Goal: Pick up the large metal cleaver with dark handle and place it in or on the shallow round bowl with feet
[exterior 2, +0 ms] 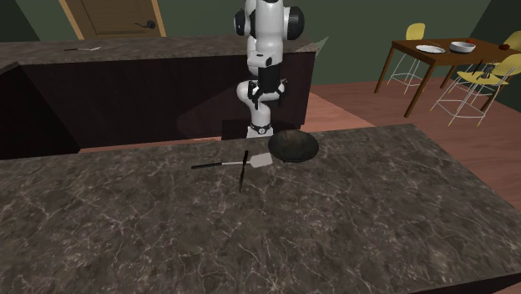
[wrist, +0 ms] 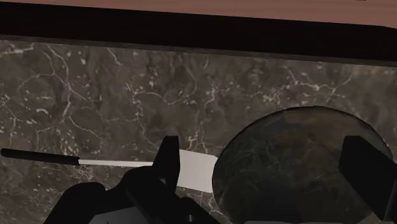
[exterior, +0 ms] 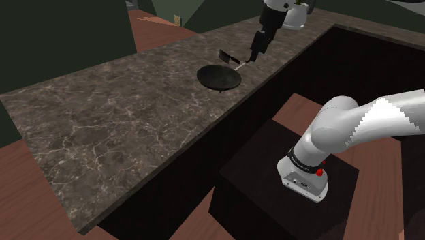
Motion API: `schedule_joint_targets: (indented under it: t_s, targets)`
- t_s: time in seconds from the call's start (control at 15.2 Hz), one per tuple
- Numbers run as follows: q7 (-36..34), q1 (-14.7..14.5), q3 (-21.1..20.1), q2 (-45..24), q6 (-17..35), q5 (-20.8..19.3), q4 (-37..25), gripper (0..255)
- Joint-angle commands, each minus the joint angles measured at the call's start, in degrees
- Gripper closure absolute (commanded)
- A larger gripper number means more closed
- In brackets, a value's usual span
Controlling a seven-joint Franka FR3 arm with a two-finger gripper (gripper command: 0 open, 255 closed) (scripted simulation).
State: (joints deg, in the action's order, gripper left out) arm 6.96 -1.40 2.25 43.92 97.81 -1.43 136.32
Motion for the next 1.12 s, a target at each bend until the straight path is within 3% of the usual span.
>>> schedule_joint_targets:
  t_s: [0.0, 0.53, 1.06]
  targets:
    - [0.0, 0.0, 0.0, 0.0, 0.0, 0.0, 0.0, 0]
    - [-1.79, 2.48, 2.91, -18.03, 7.91, -0.23, -7.99, 0]
    - [-2.82, 4.49, 6.12, -36.02, 11.79, 1.29, -19.87, 0]
